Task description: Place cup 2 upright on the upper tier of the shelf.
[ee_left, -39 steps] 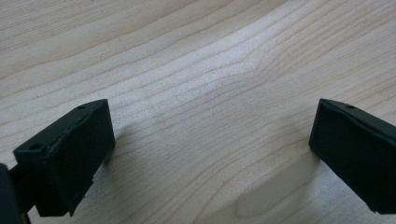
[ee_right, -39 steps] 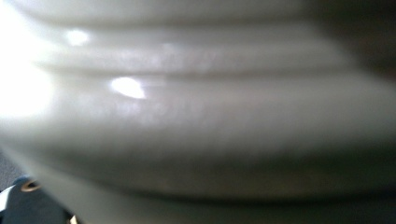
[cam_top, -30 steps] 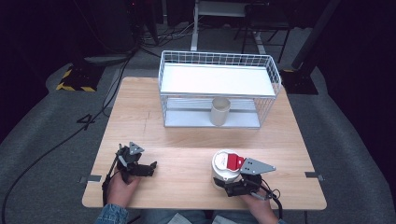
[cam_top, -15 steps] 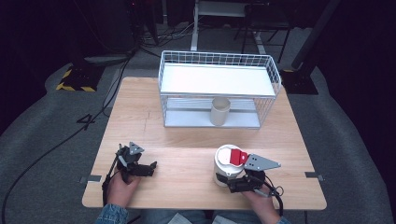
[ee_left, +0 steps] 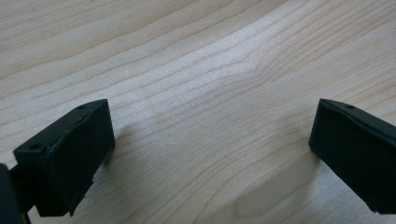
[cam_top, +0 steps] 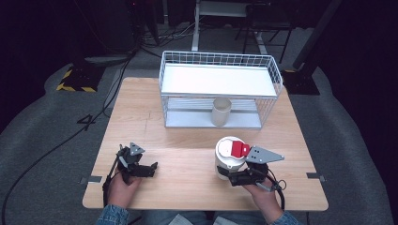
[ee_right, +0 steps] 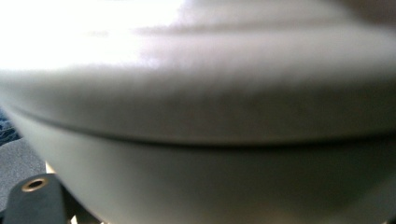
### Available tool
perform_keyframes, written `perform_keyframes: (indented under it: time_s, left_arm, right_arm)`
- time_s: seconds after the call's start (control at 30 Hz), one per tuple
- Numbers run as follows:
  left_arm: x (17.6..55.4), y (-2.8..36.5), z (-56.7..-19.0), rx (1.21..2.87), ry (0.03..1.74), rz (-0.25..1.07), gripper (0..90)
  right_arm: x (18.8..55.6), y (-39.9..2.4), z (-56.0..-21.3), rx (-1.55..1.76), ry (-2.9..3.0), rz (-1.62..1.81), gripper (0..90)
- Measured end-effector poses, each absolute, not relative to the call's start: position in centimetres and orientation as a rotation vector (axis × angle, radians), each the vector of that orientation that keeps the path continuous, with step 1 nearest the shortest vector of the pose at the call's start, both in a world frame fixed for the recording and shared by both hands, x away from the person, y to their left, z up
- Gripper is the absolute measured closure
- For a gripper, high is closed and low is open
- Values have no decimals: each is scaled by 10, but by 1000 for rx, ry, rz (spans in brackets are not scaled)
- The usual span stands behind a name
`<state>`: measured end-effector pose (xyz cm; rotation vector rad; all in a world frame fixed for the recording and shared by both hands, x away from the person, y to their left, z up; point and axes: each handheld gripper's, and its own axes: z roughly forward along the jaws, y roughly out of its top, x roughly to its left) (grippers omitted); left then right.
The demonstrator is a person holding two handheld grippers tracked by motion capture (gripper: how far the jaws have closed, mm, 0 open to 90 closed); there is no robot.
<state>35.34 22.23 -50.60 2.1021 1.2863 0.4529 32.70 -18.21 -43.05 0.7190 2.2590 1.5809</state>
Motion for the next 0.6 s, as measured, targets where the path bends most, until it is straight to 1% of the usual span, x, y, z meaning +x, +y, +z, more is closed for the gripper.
perform_keyframes:
  time_s: [0.6]
  left_arm:
    - [353,222,-506,2102,1286,453,6]
  right_arm:
    - [340,-170,-389,661,2248,1544,127]
